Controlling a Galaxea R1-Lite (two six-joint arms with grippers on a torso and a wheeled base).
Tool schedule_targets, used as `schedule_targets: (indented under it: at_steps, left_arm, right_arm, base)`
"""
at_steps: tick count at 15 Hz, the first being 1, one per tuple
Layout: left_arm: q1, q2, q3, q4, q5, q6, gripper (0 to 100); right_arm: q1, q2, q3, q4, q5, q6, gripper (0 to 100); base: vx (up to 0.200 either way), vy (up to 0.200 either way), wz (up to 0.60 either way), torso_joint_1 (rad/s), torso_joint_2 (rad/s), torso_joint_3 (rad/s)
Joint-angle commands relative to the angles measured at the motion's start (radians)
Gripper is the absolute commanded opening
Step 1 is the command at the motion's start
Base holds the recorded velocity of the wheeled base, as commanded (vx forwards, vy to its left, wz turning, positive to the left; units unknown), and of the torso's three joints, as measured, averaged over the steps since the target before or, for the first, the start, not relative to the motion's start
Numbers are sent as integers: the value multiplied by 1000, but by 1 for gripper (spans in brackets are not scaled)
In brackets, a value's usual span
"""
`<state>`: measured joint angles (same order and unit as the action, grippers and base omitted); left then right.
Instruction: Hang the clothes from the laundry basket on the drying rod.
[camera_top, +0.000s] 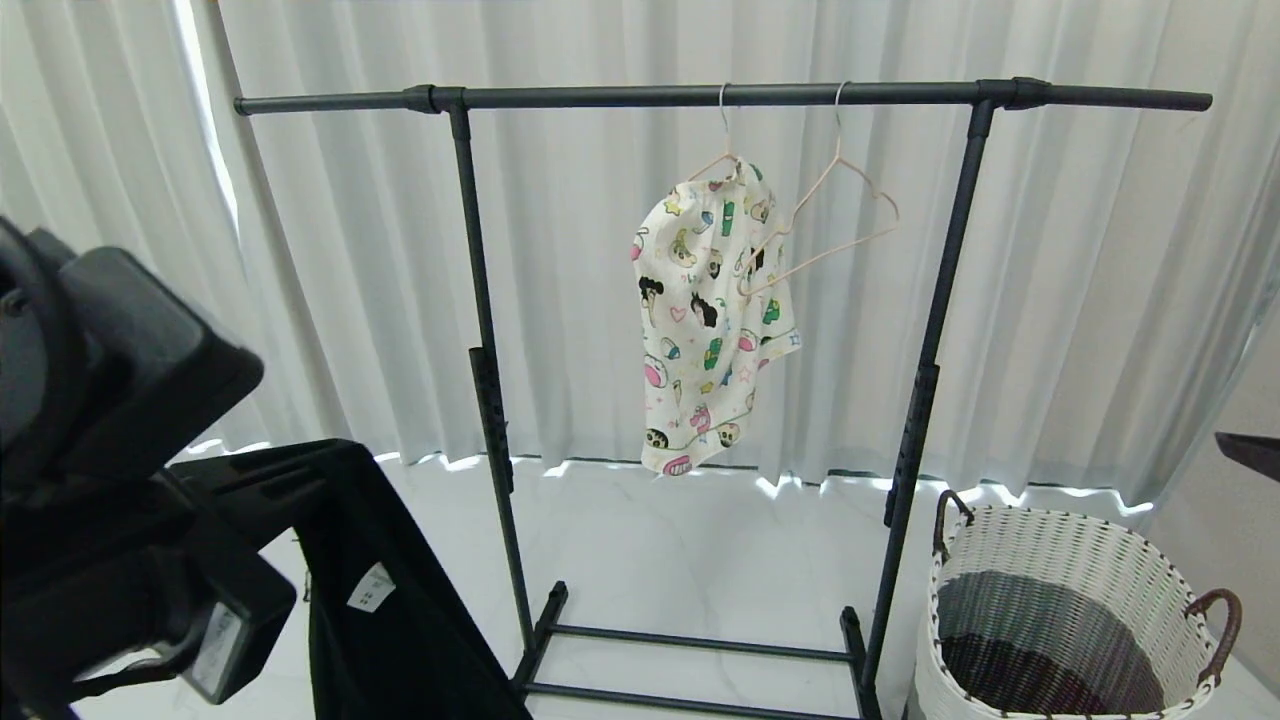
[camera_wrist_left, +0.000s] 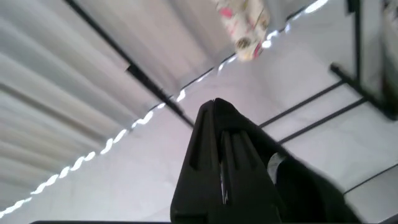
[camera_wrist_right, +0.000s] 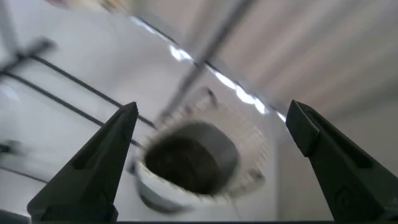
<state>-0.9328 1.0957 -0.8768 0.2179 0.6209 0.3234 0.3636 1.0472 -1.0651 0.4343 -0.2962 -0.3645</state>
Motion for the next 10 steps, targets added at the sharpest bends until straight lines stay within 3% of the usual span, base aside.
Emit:
schedule_targets:
  at_steps: [1,3,7,10]
  left_arm:
    - [55,-108,75,0,11,5,0]
    - [140,-154,119,0,30,3,0]
    - [304,-249,159,0,31,5,0]
    - [324,-313,203,0,30,8,0]
  right_arm:
    - [-166,-107,154,-83,-9,-94,100]
    - [-213,-170,252,-169,-8,-136,100]
    - [-216,-185,266,-201,34,-116,100]
    - [-216,-173,267,-226,65,-117,100]
  base:
    - [0,0,0,0,0,0]
    - [0,0,0,0,0,0]
    - [0,0,0,0,0,0]
    - [0,0,0,95,-292,-216]
